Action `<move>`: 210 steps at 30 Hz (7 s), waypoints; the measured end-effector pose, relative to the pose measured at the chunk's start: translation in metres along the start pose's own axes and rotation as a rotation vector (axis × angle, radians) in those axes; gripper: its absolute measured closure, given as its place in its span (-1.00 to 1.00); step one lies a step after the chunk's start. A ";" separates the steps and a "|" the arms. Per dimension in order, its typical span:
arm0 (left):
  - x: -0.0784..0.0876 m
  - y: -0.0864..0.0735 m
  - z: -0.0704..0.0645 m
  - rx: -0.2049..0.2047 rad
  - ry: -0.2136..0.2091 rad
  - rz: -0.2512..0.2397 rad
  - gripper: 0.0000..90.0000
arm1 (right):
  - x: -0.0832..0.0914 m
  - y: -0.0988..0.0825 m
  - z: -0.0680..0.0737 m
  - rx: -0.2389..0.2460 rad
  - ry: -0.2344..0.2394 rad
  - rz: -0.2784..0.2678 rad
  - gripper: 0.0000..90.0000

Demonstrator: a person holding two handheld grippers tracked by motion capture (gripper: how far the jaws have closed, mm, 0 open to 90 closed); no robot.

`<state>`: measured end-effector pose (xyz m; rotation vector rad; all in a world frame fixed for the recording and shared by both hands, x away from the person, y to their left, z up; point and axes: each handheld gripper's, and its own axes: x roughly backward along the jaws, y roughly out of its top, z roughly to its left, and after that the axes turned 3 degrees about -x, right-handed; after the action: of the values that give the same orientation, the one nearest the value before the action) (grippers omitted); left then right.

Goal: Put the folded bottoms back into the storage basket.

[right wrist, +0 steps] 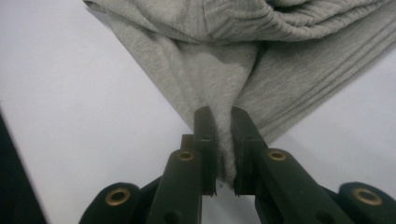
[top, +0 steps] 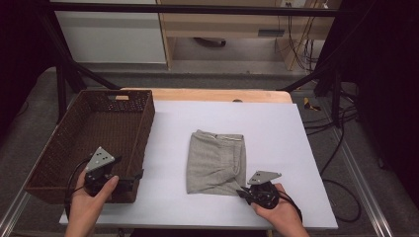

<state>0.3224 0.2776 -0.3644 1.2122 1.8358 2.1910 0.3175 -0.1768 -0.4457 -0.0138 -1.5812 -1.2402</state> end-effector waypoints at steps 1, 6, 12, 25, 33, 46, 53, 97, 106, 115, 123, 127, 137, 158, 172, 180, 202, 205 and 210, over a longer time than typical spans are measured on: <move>0.001 0.000 0.001 0.007 -0.004 -0.004 -0.85 | 0.003 -0.003 0.001 -0.005 0.005 0.001 0.85; 0.002 0.001 -0.001 0.009 -0.011 -0.005 -0.84 | 0.012 -0.015 0.005 0.000 0.019 -0.006 0.85; 0.001 0.007 -0.010 -0.016 -0.017 -0.015 -0.89 | 0.008 -0.013 0.007 0.020 0.000 -0.005 0.85; 0.001 0.054 -0.033 -0.107 -0.075 -0.071 -0.89 | 0.007 -0.013 0.006 0.019 -0.002 -0.017 0.85; -0.031 0.074 -0.053 -0.131 -0.142 -0.014 -0.89 | 0.007 -0.013 0.008 0.036 -0.014 -0.015 0.84; -0.087 0.086 -0.075 -0.153 -0.177 0.034 -0.86 | 0.010 -0.014 0.009 0.050 -0.031 -0.023 0.85; -0.102 0.086 -0.079 -0.167 -0.163 0.055 -0.86 | 0.018 -0.015 0.009 0.058 -0.053 -0.032 0.85; -0.199 0.078 -0.043 0.002 -0.092 0.095 -0.74 | 0.014 -0.018 0.006 0.064 -0.043 -0.013 0.82; -0.214 0.075 -0.044 -0.013 -0.079 0.125 -0.61 | 0.014 -0.018 0.006 0.064 -0.043 -0.014 0.82; -0.233 0.069 -0.042 0.015 -0.098 0.137 -0.56 | 0.014 -0.019 0.005 0.055 -0.036 -0.017 0.82; -0.250 0.063 -0.041 0.012 -0.089 0.161 -0.51 | 0.014 -0.019 0.005 0.052 -0.035 -0.015 0.82; -0.254 0.059 -0.041 0.018 -0.101 0.180 -0.52 | 0.014 -0.019 0.005 0.053 -0.035 -0.014 0.82; -0.256 0.057 -0.044 0.044 -0.175 0.193 -0.28 | 0.013 -0.019 0.005 0.050 -0.034 -0.013 0.82; -0.235 0.083 -0.060 -0.028 -0.212 0.167 0.67 | 0.027 -0.003 0.008 0.057 -0.003 -0.073 0.87; -0.193 0.138 -0.082 -0.174 -0.238 0.126 0.68 | 0.051 0.037 0.014 0.109 0.031 -0.117 0.87; -0.178 0.152 -0.074 -0.179 -0.219 0.107 0.69 | 0.055 0.051 0.016 0.126 0.043 -0.116 0.88; -0.147 0.172 -0.060 -0.200 -0.182 0.088 0.69 | 0.053 0.078 0.024 0.164 0.065 -0.117 0.88; -0.144 0.175 -0.059 -0.197 -0.180 0.081 0.69 | 0.053 0.081 0.026 0.172 0.071 -0.117 0.88; -0.139 0.180 -0.057 -0.201 -0.172 0.077 0.69 | 0.055 0.086 0.027 0.178 0.075 -0.123 0.88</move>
<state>0.4644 0.1091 -0.2851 1.3998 1.4896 2.1681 0.3242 -0.1486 -0.3442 0.2438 -1.6414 -1.1755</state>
